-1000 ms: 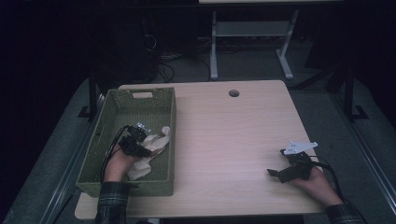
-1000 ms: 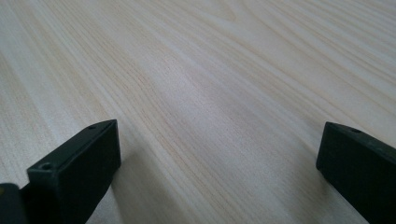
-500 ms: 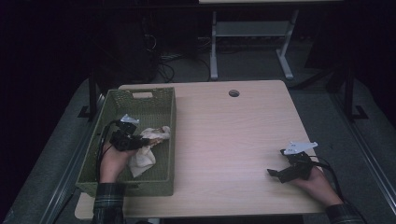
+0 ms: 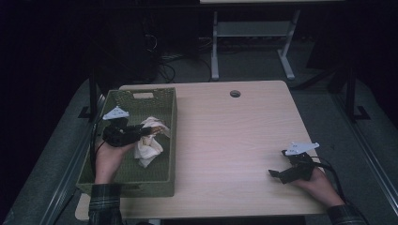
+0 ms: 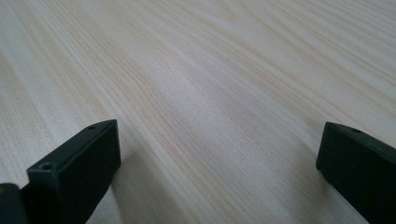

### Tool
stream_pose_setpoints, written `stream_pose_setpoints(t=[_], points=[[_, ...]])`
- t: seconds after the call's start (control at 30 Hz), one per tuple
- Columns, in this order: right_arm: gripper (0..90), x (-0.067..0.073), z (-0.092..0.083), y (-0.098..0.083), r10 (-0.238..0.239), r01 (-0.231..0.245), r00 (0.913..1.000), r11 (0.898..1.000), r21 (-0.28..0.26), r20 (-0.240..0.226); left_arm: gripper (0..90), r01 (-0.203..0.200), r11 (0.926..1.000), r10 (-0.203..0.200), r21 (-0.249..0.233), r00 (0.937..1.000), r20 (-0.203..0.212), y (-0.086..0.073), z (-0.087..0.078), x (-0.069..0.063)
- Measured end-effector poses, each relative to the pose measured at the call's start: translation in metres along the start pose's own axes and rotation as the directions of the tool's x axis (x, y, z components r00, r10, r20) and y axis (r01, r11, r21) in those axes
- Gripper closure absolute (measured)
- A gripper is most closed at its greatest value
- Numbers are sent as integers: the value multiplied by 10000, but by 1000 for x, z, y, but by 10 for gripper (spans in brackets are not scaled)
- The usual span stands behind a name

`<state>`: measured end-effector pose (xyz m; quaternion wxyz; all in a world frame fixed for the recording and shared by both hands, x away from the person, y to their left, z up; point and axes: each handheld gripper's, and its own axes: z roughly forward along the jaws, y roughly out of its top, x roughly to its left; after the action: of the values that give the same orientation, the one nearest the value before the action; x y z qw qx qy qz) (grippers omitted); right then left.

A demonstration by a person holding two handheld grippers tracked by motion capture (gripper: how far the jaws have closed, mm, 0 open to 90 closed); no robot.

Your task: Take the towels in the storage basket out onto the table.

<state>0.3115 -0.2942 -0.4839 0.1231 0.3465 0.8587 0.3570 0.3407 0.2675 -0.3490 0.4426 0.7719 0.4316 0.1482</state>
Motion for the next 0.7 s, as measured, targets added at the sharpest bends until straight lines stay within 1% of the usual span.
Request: stream_pose_setpoints(t=[0.07,0.17,0.2,0.23,0.27,0.3,0.33,0.4,0.47,0.5,0.53,0.7], points=[[0,0,0,0,0,0,10000,10000,-2,0,711,-71,9998,70,-200,10000,-10,2,-4,-1],[0,0,0,0,5,-5,10000,10000,-1,0,712,-91,9981,101,-616,9998,150,6,-10,-2],[0,0,0,0,0,0,10000,10000,0,4,712,-68,9972,83,-742,9998,198,8,-12,-3],[0,0,0,0,11,-11,10000,10000,-2,-4,714,-97,9952,124,-978,9995,278,11,-17,-6],[0,0,0,0,11,-11,10000,10000,-2,-4,714,-97,9952,124,-978,9995,278,11,-17,-6],[0,0,0,0,9,-9,10000,10000,-2,1,714,-147,9929,195,-1179,9990,393,15,-20,-8],[0,0,0,0,9,-9,10000,10000,-2,1,714,-147,9929,195,-1179,9990,393,15,-20,-8],[0,0,0,0,3,-3,10000,10000,-5,2,714,-156,9906,220,-1359,9987,456,18,-22,-10],[0,0,0,0,-1,1,10000,10000,-6,2,714,-232,9890,315,-1459,9980,548,21,-24,-11],[0,0,0,0,9,-9,10000,10000,-2,0,714,-267,9870,376,-1582,9971,658,25,-26,-13],[0,0,0,0,20,-20,10000,10000,5,-4,715,-267,9870,376,-1582,9971,658,25,-26,-13],[0,0,0,0,9,-9,10000,10000,-2,2,716,-246,9787,459,-2040,9939,1003,36,-30,-17]])
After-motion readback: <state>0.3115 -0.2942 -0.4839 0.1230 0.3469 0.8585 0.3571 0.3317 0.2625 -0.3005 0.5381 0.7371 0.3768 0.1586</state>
